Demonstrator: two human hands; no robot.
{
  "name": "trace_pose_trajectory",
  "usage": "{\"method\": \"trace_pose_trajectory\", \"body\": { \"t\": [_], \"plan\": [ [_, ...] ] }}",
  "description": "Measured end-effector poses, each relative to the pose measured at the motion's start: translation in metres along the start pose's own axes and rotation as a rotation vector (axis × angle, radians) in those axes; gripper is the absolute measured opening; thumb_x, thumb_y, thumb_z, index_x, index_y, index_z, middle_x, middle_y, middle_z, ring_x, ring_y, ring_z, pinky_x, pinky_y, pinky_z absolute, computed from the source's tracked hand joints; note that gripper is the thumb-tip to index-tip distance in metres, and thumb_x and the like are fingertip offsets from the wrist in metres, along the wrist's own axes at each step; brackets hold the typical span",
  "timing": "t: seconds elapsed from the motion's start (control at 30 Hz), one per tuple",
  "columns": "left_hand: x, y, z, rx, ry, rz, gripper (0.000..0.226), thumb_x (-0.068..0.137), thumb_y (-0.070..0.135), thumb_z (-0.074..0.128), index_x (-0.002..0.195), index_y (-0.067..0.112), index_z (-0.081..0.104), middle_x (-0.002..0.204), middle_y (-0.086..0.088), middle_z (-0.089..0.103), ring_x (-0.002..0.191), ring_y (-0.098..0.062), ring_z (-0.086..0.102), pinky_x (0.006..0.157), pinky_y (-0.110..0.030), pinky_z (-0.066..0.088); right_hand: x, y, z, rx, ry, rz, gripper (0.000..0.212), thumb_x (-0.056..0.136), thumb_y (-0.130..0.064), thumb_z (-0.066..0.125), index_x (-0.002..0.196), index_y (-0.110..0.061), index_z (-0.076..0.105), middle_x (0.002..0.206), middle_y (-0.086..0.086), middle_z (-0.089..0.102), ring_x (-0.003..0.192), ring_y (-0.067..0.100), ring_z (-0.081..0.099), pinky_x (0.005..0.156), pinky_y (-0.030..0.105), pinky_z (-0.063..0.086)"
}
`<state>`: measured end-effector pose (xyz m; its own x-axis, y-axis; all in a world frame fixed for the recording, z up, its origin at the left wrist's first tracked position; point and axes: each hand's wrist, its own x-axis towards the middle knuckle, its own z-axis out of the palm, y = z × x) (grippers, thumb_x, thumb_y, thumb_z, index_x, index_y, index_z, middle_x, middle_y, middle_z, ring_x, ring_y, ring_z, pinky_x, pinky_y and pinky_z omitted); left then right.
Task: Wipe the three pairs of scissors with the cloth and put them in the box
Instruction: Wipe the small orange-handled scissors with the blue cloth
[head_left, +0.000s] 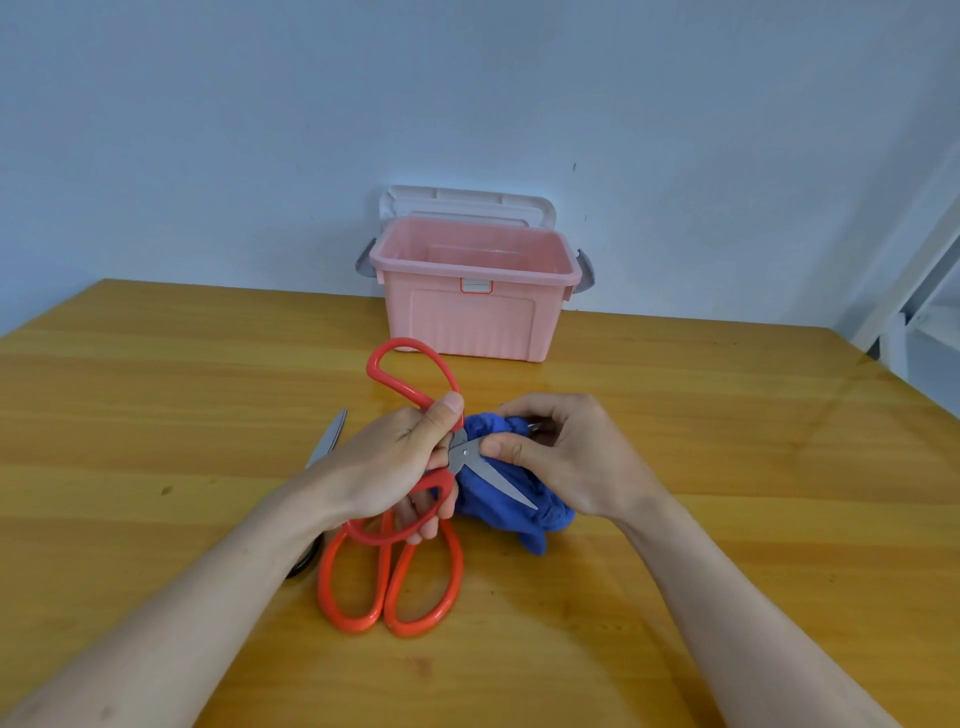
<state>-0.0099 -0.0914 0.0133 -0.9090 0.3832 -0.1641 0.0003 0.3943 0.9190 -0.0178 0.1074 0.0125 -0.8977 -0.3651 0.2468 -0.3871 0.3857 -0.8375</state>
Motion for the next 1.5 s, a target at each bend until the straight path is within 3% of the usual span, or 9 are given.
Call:
{"method": "trace_pose_trajectory", "body": {
  "t": [0.17, 0.27, 0.43, 0.57, 0.8, 1.03, 1.17, 1.3, 1.5],
  "plan": [
    [0.001, 0.001, 0.008, -0.009, 0.02, 0.023, 0.064, 0.092, 0.066, 0.021, 0.062, 0.011, 0.032, 0.062, -0.028, 0.061, 0.051, -0.037, 0.061, 0.051, -0.037, 0.048, 0.001, 0.0, 0.009, 0.032, 0.125, 0.02, 0.022, 0.077, -0.037, 0.079, 0.075, -0.017, 0.07, 0.058, -0.007, 0.062, 0.051, 0.004, 0.054, 0.048, 0.019, 0.041],
    [0.0, 0.002, 0.009, -0.01, 0.011, 0.025, 0.065, 0.092, 0.066, 0.021, 0.065, 0.01, 0.036, 0.068, -0.036, 0.059, 0.051, -0.037, 0.062, 0.051, -0.037, 0.047, 0.0, -0.001, 0.011, 0.059, 0.154, 0.02, 0.033, 0.075, -0.041, 0.079, 0.072, -0.011, 0.066, 0.053, -0.005, 0.057, 0.047, 0.004, 0.048, 0.045, 0.018, 0.037],
    [-0.001, 0.003, 0.001, 0.006, -0.045, -0.009, 0.062, 0.091, 0.066, 0.023, 0.068, 0.01, 0.036, 0.064, -0.021, 0.065, 0.054, -0.034, 0.063, 0.054, -0.037, 0.052, -0.001, -0.002, -0.004, 0.059, -0.005, 0.001, 0.018, 0.08, -0.03, 0.079, 0.085, -0.012, 0.076, 0.075, 0.006, 0.072, 0.065, 0.021, 0.066, 0.061, 0.035, 0.053],
    [-0.002, 0.005, -0.004, 0.007, -0.082, -0.038, 0.059, 0.091, 0.065, 0.024, 0.068, 0.011, 0.033, 0.062, -0.016, 0.065, 0.053, -0.032, 0.062, 0.051, -0.034, 0.051, -0.002, 0.004, -0.013, 0.098, -0.158, 0.043, 0.01, 0.09, -0.012, 0.07, 0.099, -0.013, 0.075, 0.095, 0.002, 0.077, 0.09, 0.018, 0.073, 0.081, 0.032, 0.058],
    [-0.001, 0.002, 0.001, 0.041, -0.055, -0.035, 0.061, 0.092, 0.065, 0.023, 0.065, 0.011, 0.033, 0.061, -0.017, 0.064, 0.051, -0.033, 0.061, 0.048, -0.033, 0.05, 0.0, 0.001, -0.006, 0.061, -0.09, 0.072, 0.006, 0.08, -0.023, 0.079, 0.082, -0.021, 0.074, 0.073, -0.009, 0.073, 0.069, 0.004, 0.068, 0.063, 0.016, 0.05],
    [-0.002, 0.002, 0.0, 0.056, -0.053, -0.029, 0.061, 0.09, 0.067, 0.023, 0.065, 0.012, 0.033, 0.063, -0.021, 0.064, 0.052, -0.034, 0.062, 0.052, -0.038, 0.05, 0.001, 0.005, 0.004, 0.044, 0.01, 0.075, 0.036, 0.073, -0.047, 0.076, 0.066, -0.014, 0.065, 0.054, -0.007, 0.054, 0.05, 0.008, 0.047, 0.05, 0.024, 0.038],
    [-0.002, 0.004, -0.009, 0.06, -0.069, -0.044, 0.06, 0.09, 0.066, 0.024, 0.068, 0.011, 0.033, 0.063, -0.016, 0.066, 0.053, -0.033, 0.063, 0.052, -0.035, 0.051, 0.0, 0.005, -0.005, 0.109, -0.105, 0.047, 0.013, 0.09, -0.023, 0.07, 0.086, -0.012, 0.075, 0.078, 0.006, 0.074, 0.071, 0.021, 0.07, 0.065, 0.027, 0.055],
    [-0.005, 0.004, -0.015, 0.063, -0.097, -0.056, 0.058, 0.092, 0.063, 0.025, 0.068, 0.011, 0.033, 0.063, -0.016, 0.066, 0.052, -0.032, 0.063, 0.052, -0.035, 0.051, -0.003, 0.008, -0.014, 0.244, -0.233, 0.107, 0.016, 0.093, -0.005, 0.063, 0.105, -0.007, 0.073, 0.099, 0.013, 0.076, 0.089, 0.027, 0.073, 0.082, 0.032, 0.058],
    [-0.004, 0.004, -0.011, 0.071, -0.083, -0.057, 0.059, 0.091, 0.064, 0.024, 0.067, 0.011, 0.032, 0.061, -0.017, 0.064, 0.05, -0.032, 0.062, 0.049, -0.034, 0.049, 0.001, 0.009, -0.01, 0.201, -0.155, 0.109, 0.014, 0.08, -0.019, 0.076, 0.092, -0.01, 0.076, 0.087, 0.014, 0.075, 0.077, 0.023, 0.071, 0.078, 0.035, 0.059]
  ]
}}
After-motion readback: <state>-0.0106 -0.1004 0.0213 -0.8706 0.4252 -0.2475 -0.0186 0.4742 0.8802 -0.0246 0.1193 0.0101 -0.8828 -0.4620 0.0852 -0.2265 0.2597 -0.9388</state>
